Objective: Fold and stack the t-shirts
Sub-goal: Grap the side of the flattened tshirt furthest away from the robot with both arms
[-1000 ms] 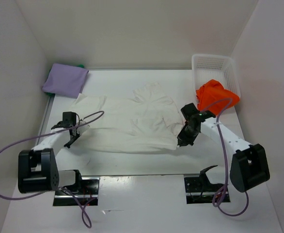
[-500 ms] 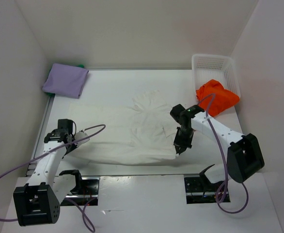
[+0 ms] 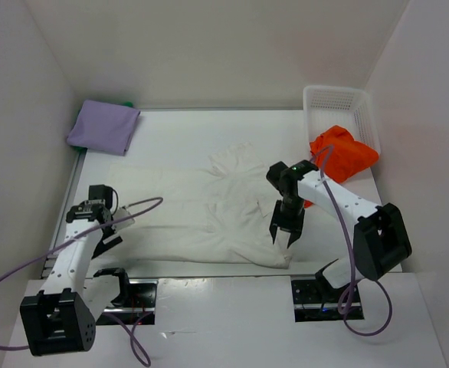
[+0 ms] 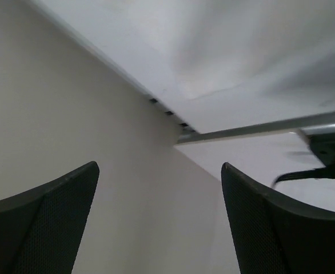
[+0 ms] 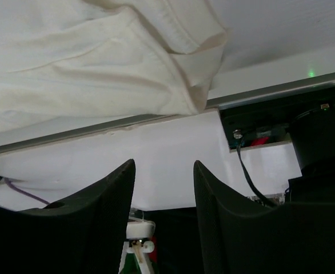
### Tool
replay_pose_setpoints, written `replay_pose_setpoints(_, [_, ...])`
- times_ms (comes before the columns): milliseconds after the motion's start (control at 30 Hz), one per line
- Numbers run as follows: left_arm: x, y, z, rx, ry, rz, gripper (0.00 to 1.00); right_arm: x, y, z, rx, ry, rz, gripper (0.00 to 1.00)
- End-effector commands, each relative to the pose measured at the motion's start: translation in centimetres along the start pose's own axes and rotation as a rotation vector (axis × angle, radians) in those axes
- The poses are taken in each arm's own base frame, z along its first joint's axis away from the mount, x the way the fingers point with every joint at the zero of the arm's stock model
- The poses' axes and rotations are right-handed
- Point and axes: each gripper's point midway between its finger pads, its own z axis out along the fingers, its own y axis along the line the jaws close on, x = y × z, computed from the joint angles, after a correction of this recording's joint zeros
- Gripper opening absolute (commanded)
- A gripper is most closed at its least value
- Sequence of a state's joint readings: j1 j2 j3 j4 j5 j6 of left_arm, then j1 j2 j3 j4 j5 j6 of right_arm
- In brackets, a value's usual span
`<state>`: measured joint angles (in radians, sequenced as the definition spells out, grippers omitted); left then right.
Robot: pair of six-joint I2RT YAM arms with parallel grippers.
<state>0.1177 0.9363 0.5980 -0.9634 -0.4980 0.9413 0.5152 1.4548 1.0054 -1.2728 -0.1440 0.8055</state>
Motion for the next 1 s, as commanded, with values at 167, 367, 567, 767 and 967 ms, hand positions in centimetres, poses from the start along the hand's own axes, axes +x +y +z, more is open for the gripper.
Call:
replay_pose_setpoints(167, [-3.8,17.3,-3.3,-0.252,-0.204,-0.46,0.86,-11.5,11.9,-13.9,-0.147,-0.558,-0.215,0.53])
replay_pose_setpoints(367, [-11.3,21.1,-1.0,-0.058,-0.405,-0.662,0.82,-22.7,19.5,-15.0,-0.059,-0.847,-0.296,0.61])
replay_pose_setpoints(567, [-18.4,24.0,0.4,0.09,-0.623,-0.773,0.82,-32.3,23.7,-16.3,-0.168,-0.947,-0.212,0.66])
replay_pose_setpoints(767, [-21.9,23.8,3.4,0.201,-0.666,-0.818,0.82,-38.7,22.0,-9.3,-0.132,-0.867,-0.149,0.66])
replay_pose_setpoints(967, [-22.6,24.0,6.8,0.195,-0.605,-0.869,0.82,-41.5,21.4,-2.2,-0.044,-0.83,-0.141,0.68])
